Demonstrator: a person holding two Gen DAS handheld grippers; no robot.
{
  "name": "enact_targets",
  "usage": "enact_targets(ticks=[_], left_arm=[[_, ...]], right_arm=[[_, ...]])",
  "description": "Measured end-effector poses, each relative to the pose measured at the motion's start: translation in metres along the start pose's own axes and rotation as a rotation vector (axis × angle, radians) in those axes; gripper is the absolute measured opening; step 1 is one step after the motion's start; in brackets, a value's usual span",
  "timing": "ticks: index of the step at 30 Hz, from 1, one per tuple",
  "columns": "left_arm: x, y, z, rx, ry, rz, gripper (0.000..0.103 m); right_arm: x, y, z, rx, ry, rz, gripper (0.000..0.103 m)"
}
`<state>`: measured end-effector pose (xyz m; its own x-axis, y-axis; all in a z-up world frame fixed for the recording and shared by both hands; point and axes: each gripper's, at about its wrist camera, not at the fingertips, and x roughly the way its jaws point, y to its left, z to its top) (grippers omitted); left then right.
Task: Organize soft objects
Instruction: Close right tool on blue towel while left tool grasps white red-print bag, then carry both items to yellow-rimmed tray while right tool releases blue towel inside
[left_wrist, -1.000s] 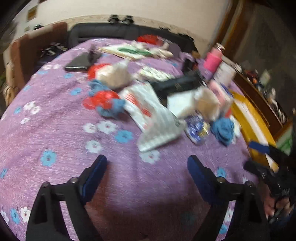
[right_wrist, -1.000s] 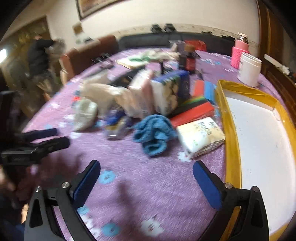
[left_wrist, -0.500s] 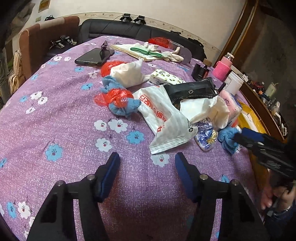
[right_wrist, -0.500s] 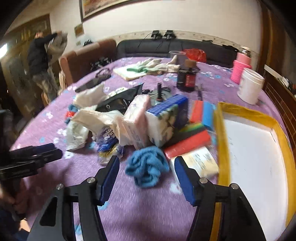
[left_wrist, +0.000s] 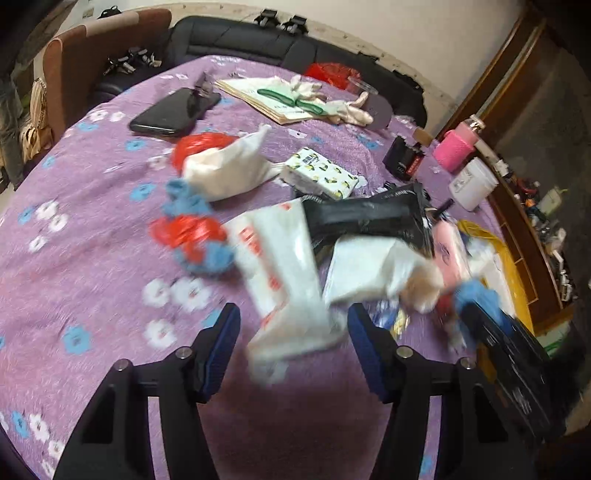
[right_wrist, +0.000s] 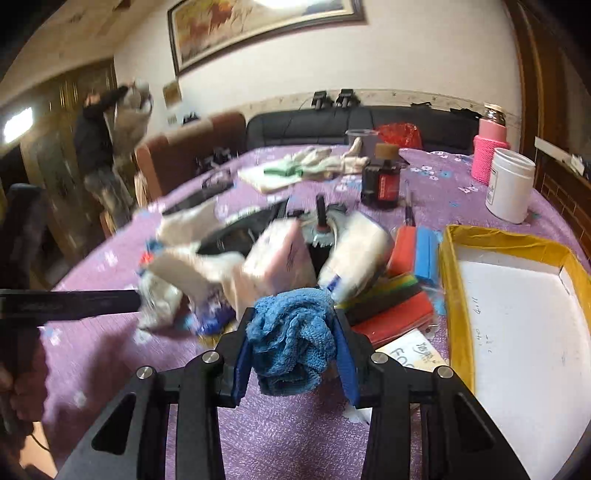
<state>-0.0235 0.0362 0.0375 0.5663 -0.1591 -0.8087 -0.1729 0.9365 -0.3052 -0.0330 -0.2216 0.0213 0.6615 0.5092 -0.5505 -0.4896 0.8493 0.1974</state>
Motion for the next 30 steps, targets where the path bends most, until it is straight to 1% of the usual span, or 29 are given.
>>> enact_targets(ticks=[1,2,4,6,7,10,12,13,16,17,22,25,28,30], left_arm=[[0.007,-0.003,0.002,0.001,0.009,0.02,0.041],[0.016,-0.005,0.005,-0.005,0.02,0.045,0.039],[0.025,-0.005,0.009,-0.023,0.018,0.065,0.038],[0.027,-0.005,0.013,-0.028,-0.024,0.116,0.038],[0.028,-0.002,0.015,-0.036,-0.031,0.128,0.038],[0.021,0.003,0.012,-0.054,-0.038,0.106,0.036],[0.01,0.006,0.0,-0.061,-0.053,0.083,0.034],[0.005,0.006,-0.005,-0.057,-0.06,0.08,0.025],[-0.011,0.007,-0.021,-0.049,-0.07,0.052,0.025],[-0.019,0.006,-0.028,-0.05,-0.078,0.032,0.025],[-0.046,-0.007,-0.05,-0.005,-0.141,0.001,0.025],[-0.056,-0.018,-0.056,0.019,-0.164,-0.019,0.025],[-0.061,-0.031,-0.059,0.045,-0.165,-0.048,0.025],[-0.065,-0.038,-0.06,0.062,-0.171,-0.054,0.025]], right_arm=[[0.001,0.0,0.004,0.01,-0.007,0.005,0.043],[-0.001,-0.002,0.005,0.022,-0.013,0.012,0.043],[-0.004,-0.005,0.006,0.047,-0.026,0.033,0.043],[-0.009,-0.003,0.006,0.046,-0.045,0.044,0.043],[-0.011,0.0,0.006,0.036,-0.055,0.041,0.043],[-0.014,0.0,0.007,0.03,-0.068,0.05,0.043],[-0.016,0.001,0.006,0.028,-0.078,0.047,0.043],[-0.017,0.001,0.006,0.027,-0.081,0.049,0.043],[-0.017,0.005,0.005,0.007,-0.084,0.044,0.043],[-0.017,0.008,0.004,-0.005,-0.086,0.041,0.043],[-0.018,0.014,-0.003,-0.041,-0.085,0.019,0.043],[-0.017,0.015,-0.006,-0.047,-0.072,0.022,0.043],[-0.018,0.013,-0.009,-0.023,-0.055,0.035,0.043],[-0.022,0.01,-0.012,0.001,-0.041,0.037,0.043]])
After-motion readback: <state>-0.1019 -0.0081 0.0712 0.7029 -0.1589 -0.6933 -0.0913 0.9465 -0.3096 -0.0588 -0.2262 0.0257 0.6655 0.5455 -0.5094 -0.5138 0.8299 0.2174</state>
